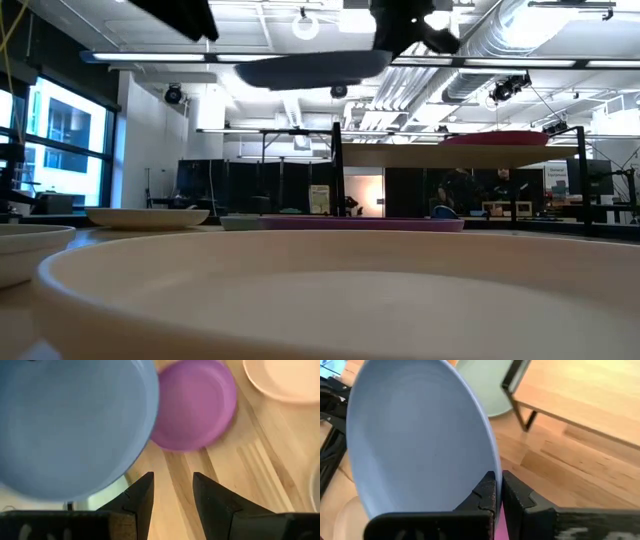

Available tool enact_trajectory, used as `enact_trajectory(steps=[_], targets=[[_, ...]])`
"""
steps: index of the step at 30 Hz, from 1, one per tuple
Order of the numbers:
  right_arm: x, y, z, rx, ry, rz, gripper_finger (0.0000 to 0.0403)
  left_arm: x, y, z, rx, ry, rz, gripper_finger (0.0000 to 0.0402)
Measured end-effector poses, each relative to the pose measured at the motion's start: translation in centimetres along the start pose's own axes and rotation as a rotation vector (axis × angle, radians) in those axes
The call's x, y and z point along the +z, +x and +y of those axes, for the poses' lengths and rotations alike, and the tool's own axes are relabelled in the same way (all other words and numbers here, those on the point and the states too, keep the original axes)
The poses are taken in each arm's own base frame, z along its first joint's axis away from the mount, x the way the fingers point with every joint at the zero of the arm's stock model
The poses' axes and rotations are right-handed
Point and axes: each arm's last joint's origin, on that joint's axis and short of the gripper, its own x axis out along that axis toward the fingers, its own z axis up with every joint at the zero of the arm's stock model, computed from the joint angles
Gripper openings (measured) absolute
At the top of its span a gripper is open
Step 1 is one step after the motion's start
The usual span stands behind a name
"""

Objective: Place and stack plates onto a shelf
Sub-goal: Stack the blue plate on top of the pink plate on the shelf

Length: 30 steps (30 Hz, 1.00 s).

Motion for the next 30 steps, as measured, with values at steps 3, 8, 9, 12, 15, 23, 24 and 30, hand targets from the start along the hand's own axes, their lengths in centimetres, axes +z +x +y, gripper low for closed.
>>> enact_trajectory(steps=[3, 8, 9, 12, 15, 23, 24, 30], targets=[[0.1, -1.4, -1.0, -0.027, 0.002, -0.006, 0.0000, -0.2, -0.5, 0.5, 0.063, -0.008, 0.000, 0.0127], [0.5, -3.9, -3.3, -0.091, 0.026, -0.014, 0.0000, -0.6, -1.3, 1.2, 0.139, -0.027, -0.002, 0.0127], [0.6, -4.3, -3.7, -0.104, 0.030, -0.017, 0.0000, -0.7, -1.4, 1.4, 0.141, -0.030, -0.001, 0.0127], [0.9, -5.4, -5.0, -0.135, 0.042, -0.022, 0.0000, -1.0, -1.6, 1.8, 0.152, -0.046, 0.002, 0.0127], [1.2, -6.4, -6.2, -0.162, 0.060, -0.032, 0.0000, -1.3, -1.6, 2.3, 0.162, -0.058, 0.016, 0.0127], [2.2, -9.1, -9.8, -0.228, 0.166, -0.058, 0.0000, -2.3, -1.7, 4.1, 0.219, -0.115, 0.053, 0.0127], [2.3, -9.4, -10.4, -0.246, 0.179, -0.065, 0.0000, -2.4, -1.6, 4.4, 0.228, -0.125, 0.055, 0.0127], [2.6, -11.5, -13.5, -0.373, 0.181, -0.131, 0.0000, -3.2, -1.7, 5.8, 0.259, -0.141, 0.090, 0.0127]])
